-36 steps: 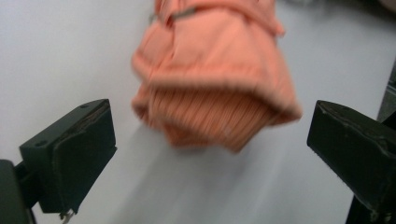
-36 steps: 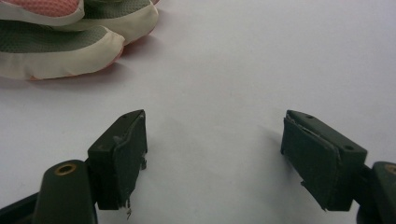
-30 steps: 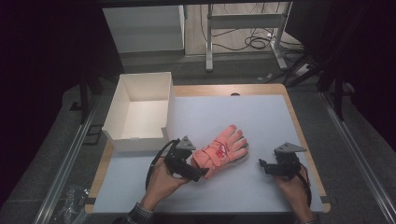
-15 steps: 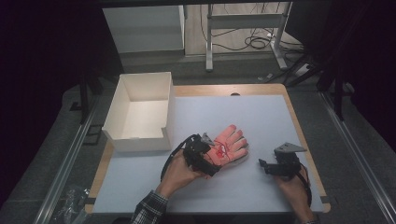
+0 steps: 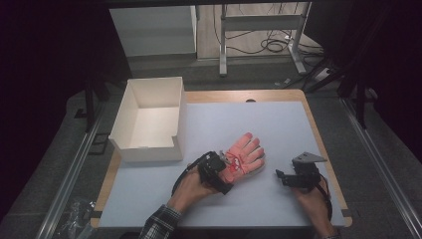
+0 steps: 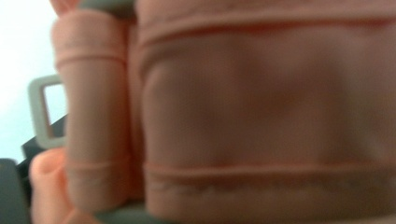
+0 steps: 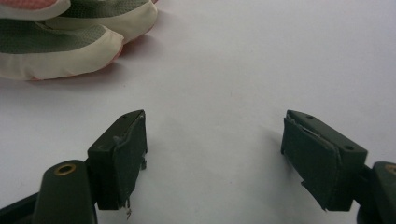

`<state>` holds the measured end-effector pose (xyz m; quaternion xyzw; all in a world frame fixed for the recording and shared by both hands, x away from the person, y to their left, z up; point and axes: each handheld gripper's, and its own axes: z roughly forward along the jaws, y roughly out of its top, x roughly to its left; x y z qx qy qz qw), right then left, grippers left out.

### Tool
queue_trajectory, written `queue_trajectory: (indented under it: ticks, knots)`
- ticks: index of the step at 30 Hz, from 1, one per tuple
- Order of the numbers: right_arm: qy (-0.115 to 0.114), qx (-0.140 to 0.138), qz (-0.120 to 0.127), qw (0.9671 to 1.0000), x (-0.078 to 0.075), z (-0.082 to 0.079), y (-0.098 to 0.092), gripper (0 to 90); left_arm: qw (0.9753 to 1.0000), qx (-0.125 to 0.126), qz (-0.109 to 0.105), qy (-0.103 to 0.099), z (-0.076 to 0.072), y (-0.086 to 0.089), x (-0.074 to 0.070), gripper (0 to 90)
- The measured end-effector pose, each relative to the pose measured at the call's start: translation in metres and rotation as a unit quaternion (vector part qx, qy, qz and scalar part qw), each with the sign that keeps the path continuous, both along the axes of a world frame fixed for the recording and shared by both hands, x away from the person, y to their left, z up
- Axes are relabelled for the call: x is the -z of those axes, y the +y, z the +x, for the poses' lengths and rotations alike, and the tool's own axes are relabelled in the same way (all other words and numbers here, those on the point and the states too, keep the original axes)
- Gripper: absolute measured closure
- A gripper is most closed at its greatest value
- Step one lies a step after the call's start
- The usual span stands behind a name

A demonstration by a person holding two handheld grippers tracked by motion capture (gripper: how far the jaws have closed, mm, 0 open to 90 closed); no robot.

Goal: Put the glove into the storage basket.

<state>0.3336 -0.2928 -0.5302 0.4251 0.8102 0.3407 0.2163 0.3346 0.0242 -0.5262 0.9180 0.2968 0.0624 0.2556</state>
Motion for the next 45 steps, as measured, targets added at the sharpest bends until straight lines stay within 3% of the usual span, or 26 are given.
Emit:
queue_trajectory:
  ticks: [6,9,14,19,24,31,45]
  knots:
    - [-0.001,0.0,0.0,1.0,0.0,0.0,0.0,22.8,1.0,0.002,0.003,-0.003,-0.006,0.001,-0.006,20.4]
    - [0.0,0.0,0.0,1.0,0.0,0.0,0.0,22.8,0.9998,0.011,-0.006,-0.018,-0.01,0.004,-0.007,30.2]
    - [0.0,0.0,0.0,1.0,0.0,0.0,0.0,22.8,0.9995,0.015,-0.019,-0.019,-0.011,0.008,-0.011,38.2]
    - [0.001,0.0,0.0,1.0,0.0,0.0,0.0,22.7,0.9992,0.017,-0.036,-0.002,-0.006,0.012,-0.017,39.5]
    - [0.001,0.0,0.0,1.0,0.0,0.0,0.0,22.7,0.9989,0.002,-0.046,0.0,0.001,0.015,-0.028,39.4]
    - [0.001,0.0,0.001,1.0,0.0,0.0,0.0,22.6,0.9982,-0.017,-0.057,-0.003,0.011,0.02,-0.048,39.0]
    - [0.0,-0.001,0.001,1.0,0.0,0.0,0.0,22.6,0.997,-0.051,-0.057,-0.015,0.042,0.032,-0.088,37.9]
